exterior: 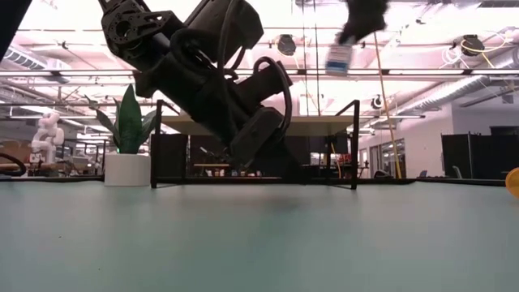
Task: Pick and place medicine bottles onto shelf by color
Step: Put the blue white pill bottle on the shelf
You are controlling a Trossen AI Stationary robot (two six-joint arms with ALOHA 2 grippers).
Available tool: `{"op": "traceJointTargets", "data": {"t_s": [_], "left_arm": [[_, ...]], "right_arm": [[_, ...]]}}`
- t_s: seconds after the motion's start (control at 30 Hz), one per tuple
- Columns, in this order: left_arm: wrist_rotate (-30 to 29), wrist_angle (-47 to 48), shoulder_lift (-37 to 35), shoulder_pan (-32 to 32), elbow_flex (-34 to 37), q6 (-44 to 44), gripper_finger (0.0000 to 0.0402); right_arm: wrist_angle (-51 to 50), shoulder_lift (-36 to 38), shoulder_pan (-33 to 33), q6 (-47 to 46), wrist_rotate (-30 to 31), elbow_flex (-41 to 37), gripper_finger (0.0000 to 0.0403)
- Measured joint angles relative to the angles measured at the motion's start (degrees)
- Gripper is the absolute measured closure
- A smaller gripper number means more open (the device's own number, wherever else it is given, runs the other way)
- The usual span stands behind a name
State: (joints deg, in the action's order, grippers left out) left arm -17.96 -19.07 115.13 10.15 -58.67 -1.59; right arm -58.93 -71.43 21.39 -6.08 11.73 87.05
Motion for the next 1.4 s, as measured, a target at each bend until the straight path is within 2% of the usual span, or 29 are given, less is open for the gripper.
{"op": "traceJointTargets", "data": {"t_s": [0.1,0.3,0.4,0.53,0.87,1.07,1.4], "left_arm": [[0.0,-0.82,0.02,-0.13,0.0,0.48,0.0144],[0.0,-0.13,0.02,-0.81,0.0,1.08,0.0144],[0.0,1.06,0.02,-0.86,0.0,1.06,0.0144],[0.0,1.88,0.02,-0.81,0.0,0.88,0.0144],[0.0,2.66,0.02,-0.81,0.0,0.66,0.0144],[0.0,2.45,0.02,-0.81,0.0,0.68,0.0144],[0.0,2.32,0.02,-0.81,0.0,0.68,0.0144]], "right_arm": [[1.05,-7.21,-1.19,4.01,-4.13,6.62,0.0237],[-0.51,-20.51,-1.08,13.34,-4.39,19.35,0.0237],[-0.93,-25.12,0.01,17.36,-4.37,22.77,0.0237],[-0.64,-29.35,1.34,22.2,-4.42,23.36,0.0235],[2.59,-34.52,4.9,29.17,-4.65,23.36,0.0233],[4.77,-34.61,6.47,29.24,-12.7,23.36,0.0232],[7.23,-35.98,6.79,28.56,-13.48,23.27,0.0232]]}}
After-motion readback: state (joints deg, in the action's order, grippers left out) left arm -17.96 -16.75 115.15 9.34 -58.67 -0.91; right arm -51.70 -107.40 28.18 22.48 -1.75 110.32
